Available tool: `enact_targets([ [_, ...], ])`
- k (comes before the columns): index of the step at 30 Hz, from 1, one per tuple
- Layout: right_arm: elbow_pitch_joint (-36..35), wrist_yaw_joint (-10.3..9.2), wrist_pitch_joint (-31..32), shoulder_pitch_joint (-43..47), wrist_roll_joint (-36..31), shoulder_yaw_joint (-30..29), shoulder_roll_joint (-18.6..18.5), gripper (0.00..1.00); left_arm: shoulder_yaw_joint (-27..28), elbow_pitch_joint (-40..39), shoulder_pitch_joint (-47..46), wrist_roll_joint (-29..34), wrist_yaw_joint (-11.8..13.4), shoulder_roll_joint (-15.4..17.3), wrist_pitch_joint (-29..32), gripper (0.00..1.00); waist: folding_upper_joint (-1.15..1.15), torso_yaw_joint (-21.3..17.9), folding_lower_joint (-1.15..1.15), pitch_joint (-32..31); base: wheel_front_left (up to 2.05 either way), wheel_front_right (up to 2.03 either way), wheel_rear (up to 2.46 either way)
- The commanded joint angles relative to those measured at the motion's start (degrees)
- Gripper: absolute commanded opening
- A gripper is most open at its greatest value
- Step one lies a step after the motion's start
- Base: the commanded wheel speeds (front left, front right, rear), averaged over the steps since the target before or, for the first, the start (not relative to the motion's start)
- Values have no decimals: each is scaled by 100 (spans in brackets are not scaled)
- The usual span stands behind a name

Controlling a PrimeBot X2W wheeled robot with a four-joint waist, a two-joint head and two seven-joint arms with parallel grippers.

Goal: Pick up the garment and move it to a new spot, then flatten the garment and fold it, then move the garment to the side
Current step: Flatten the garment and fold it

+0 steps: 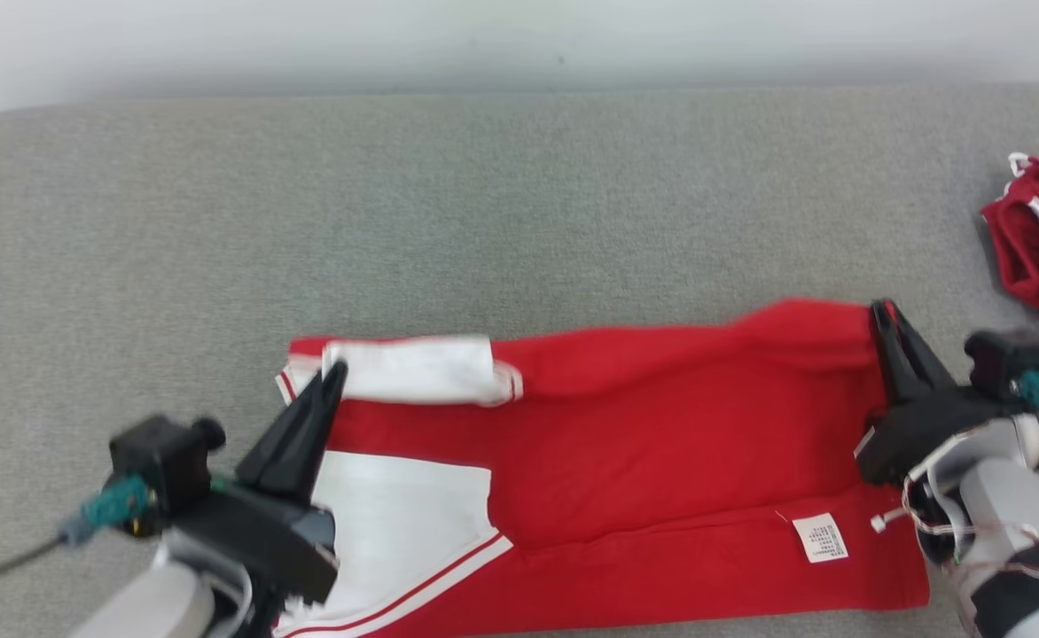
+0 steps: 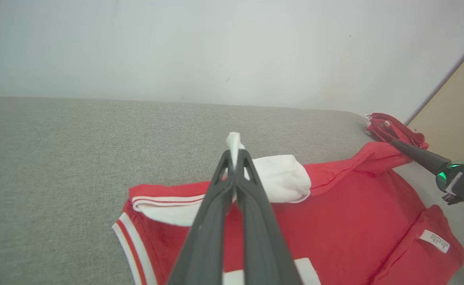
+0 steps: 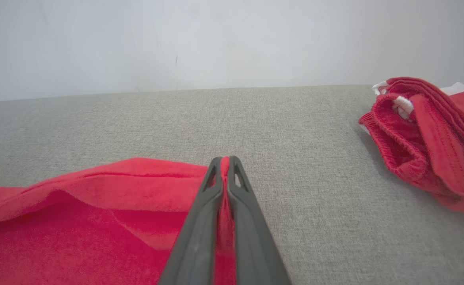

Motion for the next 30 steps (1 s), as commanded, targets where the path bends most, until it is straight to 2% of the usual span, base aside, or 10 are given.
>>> enact_targets([
  [1, -91, -16, -61, 208, 99, -21, -70, 0, 160, -80, 325, 153, 41, -74, -15, 0, 1, 75, 1, -122, 0, 0, 0],
  [9, -638, -16, -130, 988, 356, -86, -125, 0, 863, -77, 1448, 470, 0, -520, -16, 0, 1, 88, 1, -336, 0, 0, 0],
  [10, -697, -16, -132, 1072, 364, -100, -134, 18, 921, -49, 1564, 512, -19, -570, -16, 0, 1, 84, 1, -353, 0, 0, 0],
  [11, -756, -16, -136, 1145, 365, -110, -143, 44, 974, -25, 1657, 561, -37, -612, -17, 19, 1, 79, 1, -367, 0, 0, 0],
  [12, -878, -16, -143, 1285, 400, -170, -149, 100, 1136, 32, 1831, 666, -36, -729, -16, 100, 1, 77, 1, -394, 0, 0, 0],
  [17, -1182, -16, -143, 1549, 432, -307, -190, 100, 1562, 131, 2087, 947, -82, -975, -17, 100, 1, 89, 1, -445, 0, 0, 0],
  [21, -1471, -16, -145, 1787, 419, -450, -212, 100, 2272, 67, 2369, 1358, -114, -1289, -17, 100, 1, 83, 1, -515, 0, 0, 0],
  [27, -1394, -16, 112, 1962, 413, -640, -158, 100, 3385, -159, 2785, 2488, -348, -1865, -16, 100, 1, 129, 1, -658, 0, 0, 0],
  [30, -1267, -16, 244, 2005, 411, -707, -66, 100, 3735, -285, 2988, 3141, -458, -2117, -16, 100, 1, 174, 1, -724, 0, 0, 0],
])
